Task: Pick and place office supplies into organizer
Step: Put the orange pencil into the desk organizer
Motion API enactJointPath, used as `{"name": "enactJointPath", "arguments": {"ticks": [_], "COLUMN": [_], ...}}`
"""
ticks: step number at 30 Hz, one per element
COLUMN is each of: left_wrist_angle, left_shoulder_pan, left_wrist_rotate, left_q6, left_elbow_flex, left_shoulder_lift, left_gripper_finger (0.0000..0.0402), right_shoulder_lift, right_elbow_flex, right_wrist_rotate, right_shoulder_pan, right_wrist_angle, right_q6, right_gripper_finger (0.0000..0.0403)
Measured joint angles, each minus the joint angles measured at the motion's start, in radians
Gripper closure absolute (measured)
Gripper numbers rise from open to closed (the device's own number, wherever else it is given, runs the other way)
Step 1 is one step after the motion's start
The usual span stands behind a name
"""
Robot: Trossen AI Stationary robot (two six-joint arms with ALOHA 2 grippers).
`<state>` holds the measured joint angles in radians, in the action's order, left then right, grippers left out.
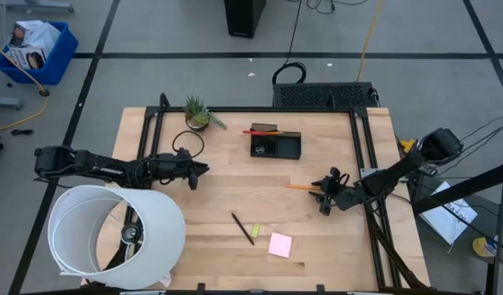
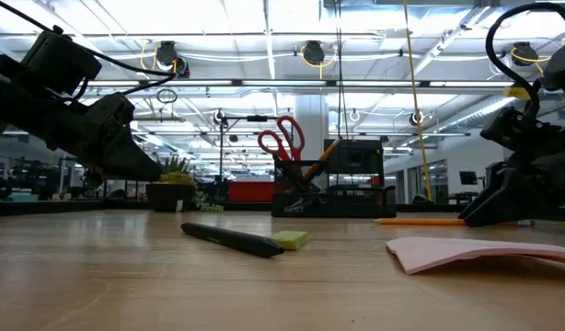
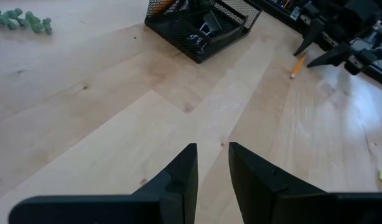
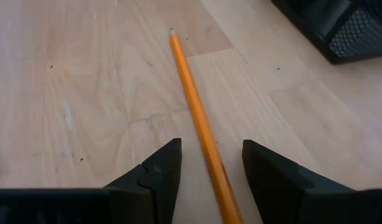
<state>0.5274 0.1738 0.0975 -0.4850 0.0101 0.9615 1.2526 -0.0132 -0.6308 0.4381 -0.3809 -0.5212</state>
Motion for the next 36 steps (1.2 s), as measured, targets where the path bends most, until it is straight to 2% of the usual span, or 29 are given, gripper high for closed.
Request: {"name": "enactJointPath", "arguments": {"ticks": [6,18,26,36], "left_wrist_angle": [-0.002,-0.003,-0.003,-0.002], "left_shoulder_pan": [0.000,0.000,0.000,0.000], "left_wrist_rotate": [-0.008,-0.010,-0.010,-0.003], "left_q6": [-0.013,-0.016,-0.017,-0.014], "left_elbow_flex": [0.000,0.000,0.000,0.000], "left_shoulder_lift": [0.000,0.000,0.000,0.000], "left_gripper_finger": [0.0309,0.0309,0.0309,0.0309], "right_shoulder_lift": [0.001,0.002,0.005,0.005], "right_elbow_flex": [0.000,0.000,0.000,0.000], "right_wrist_rotate": [0.025,0.078,0.062,0.010], "right_shoulder_pan": [0.000,0.000,0.000,0.000], "right_wrist_angle": [0.036,0.004,-0.091,-0.254], "right_q6": [-0.067,-0.036,0.017,0.156], "right_gripper_finger": [0.0252,0.0389,0.0388,0.0390]}}
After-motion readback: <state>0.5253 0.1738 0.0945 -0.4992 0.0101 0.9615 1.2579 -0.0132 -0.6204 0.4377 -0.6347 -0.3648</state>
